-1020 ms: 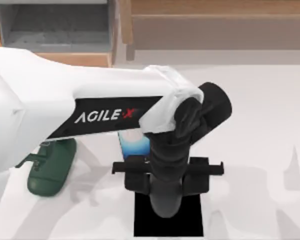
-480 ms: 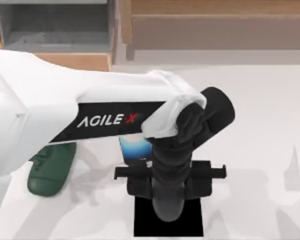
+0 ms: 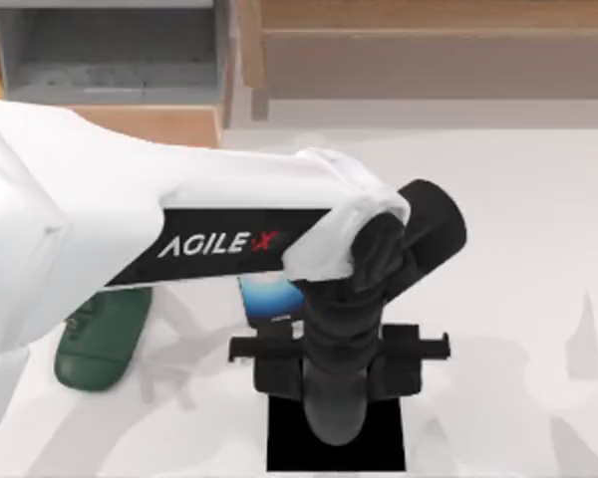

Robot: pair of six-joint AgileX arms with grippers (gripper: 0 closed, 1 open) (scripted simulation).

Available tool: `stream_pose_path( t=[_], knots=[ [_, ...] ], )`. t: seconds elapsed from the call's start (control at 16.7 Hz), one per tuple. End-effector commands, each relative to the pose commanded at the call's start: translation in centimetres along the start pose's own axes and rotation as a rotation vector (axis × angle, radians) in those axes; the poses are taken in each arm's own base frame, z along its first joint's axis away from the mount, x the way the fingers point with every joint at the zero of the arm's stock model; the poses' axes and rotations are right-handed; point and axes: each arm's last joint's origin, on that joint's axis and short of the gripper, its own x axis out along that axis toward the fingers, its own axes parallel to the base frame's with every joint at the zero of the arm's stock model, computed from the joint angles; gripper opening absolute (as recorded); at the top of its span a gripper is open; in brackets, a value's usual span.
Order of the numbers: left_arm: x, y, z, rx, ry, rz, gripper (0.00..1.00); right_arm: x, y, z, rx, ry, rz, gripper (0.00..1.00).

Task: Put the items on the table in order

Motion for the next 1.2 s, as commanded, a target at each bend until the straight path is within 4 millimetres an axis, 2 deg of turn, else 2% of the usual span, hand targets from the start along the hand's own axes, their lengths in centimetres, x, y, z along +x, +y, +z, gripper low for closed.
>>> stream_pose_path(
  t=[0.66,1.2],
  knots=[
    [0.00,0.00,0.00,0.000,0.000,0.000,0.98,0.00,0.00,0.00,0.000,0.000,0.000,1.00],
    [-0.02,0.04,0.04,-0.001,0.000,0.000,1.00,0.00,0.00,0.00,0.000,0.000,0.000,1.00]
  ],
)
